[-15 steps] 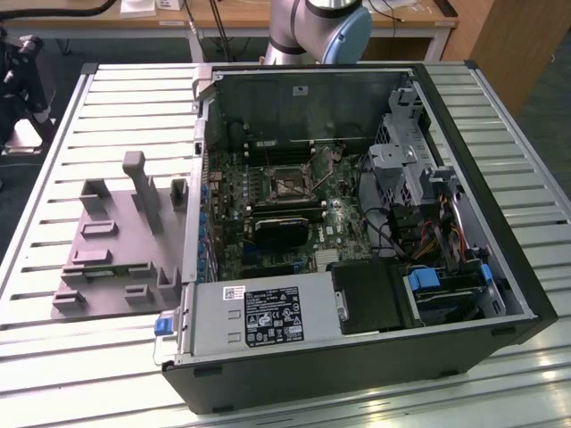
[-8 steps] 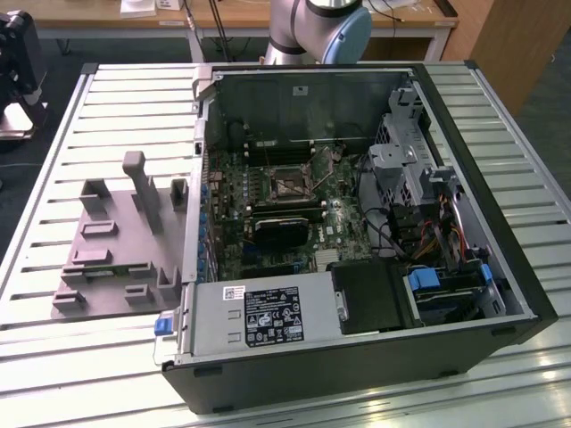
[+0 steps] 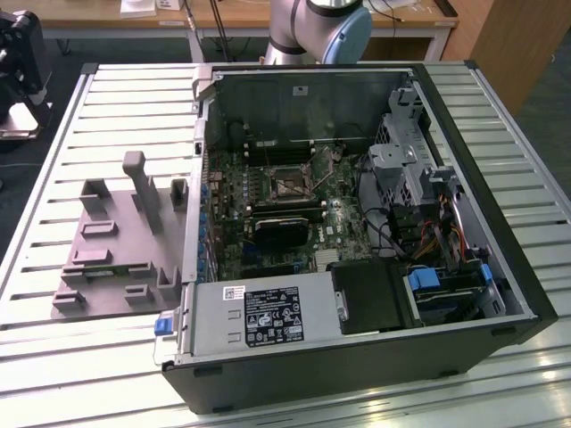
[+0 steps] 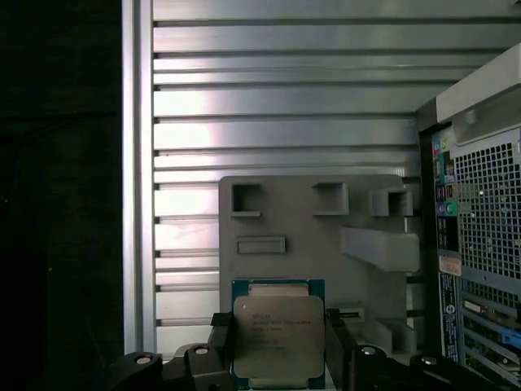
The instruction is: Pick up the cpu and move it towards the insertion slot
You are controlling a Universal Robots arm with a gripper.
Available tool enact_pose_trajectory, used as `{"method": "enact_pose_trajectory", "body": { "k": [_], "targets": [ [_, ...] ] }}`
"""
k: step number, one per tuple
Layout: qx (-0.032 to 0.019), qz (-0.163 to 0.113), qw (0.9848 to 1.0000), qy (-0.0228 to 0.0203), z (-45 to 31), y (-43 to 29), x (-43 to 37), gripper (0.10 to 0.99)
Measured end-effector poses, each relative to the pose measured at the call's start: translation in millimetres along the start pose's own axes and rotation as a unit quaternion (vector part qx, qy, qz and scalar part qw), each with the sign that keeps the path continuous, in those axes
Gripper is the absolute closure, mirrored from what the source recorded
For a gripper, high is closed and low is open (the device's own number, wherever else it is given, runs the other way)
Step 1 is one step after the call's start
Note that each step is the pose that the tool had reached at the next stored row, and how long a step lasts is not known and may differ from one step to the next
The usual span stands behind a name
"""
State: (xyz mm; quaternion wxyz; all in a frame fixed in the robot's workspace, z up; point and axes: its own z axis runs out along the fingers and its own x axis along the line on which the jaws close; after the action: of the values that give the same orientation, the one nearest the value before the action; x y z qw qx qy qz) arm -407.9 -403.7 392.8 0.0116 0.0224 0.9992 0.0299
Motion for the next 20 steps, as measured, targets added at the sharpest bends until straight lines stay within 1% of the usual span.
{"method": "enact_pose_trajectory", "body": {
  "k": [2,5,14,20],
  "targets": [
    [0.0,0.0,1.0,0.0,0.1,0.2,-5.0,0.549],
    [0.0,0.0,1.0,0.0001,0.3,0.6,-14.6,0.549],
    [0.0,0.0,1.0,0.0009,1.2,2.2,-49.3,0.549],
    [0.0,0.0,1.0,0.0013,1.8,3.2,-71.0,0.549]
  ]
}}
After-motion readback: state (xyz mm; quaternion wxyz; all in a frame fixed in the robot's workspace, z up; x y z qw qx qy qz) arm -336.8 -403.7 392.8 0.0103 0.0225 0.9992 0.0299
